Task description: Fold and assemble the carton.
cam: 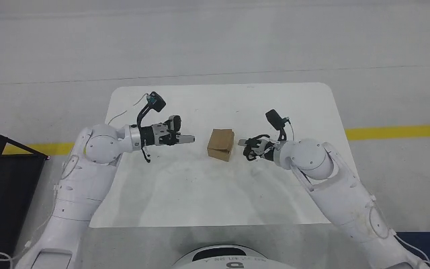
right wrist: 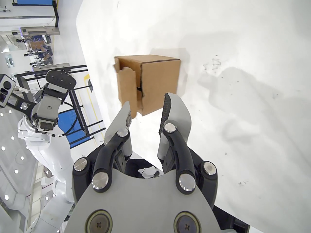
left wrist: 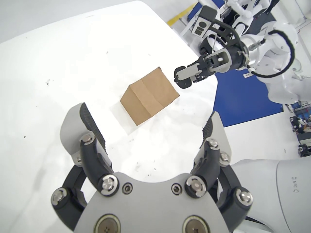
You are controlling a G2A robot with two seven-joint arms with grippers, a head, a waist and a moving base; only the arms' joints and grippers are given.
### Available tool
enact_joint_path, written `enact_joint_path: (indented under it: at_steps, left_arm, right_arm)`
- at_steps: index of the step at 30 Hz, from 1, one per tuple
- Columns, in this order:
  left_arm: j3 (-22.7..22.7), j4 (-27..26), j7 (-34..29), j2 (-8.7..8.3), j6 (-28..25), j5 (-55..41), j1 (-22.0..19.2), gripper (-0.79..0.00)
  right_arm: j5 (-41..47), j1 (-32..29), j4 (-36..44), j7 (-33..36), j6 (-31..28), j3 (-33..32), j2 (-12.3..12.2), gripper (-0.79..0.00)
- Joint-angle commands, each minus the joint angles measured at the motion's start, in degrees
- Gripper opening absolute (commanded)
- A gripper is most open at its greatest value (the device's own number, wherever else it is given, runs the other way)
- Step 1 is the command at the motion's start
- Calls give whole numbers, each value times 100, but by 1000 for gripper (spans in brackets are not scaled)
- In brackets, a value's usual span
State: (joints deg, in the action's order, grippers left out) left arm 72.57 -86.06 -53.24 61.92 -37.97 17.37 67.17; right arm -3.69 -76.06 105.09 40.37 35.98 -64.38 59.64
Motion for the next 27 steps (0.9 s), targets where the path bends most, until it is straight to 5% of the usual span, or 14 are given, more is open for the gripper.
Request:
enact_joint_path:
  at_steps: [1, 14, 27]
  left_arm:
    - [-238, -9, 87, 32, 39, 51, -39, 0]
    - [-1221, 876, 685, 216, 285, 853, -537, -132]
    - [-1548, 1208, 959, 295, 350, 966, -809, -148]
  right_arm:
    - [7, 2, -112, -8, -52, 4, 1, -477]
    - [257, 42, -507, 66, -718, -61, 14, -462]
    - [211, 448, -714, 61, -593, 326, 112, -474]
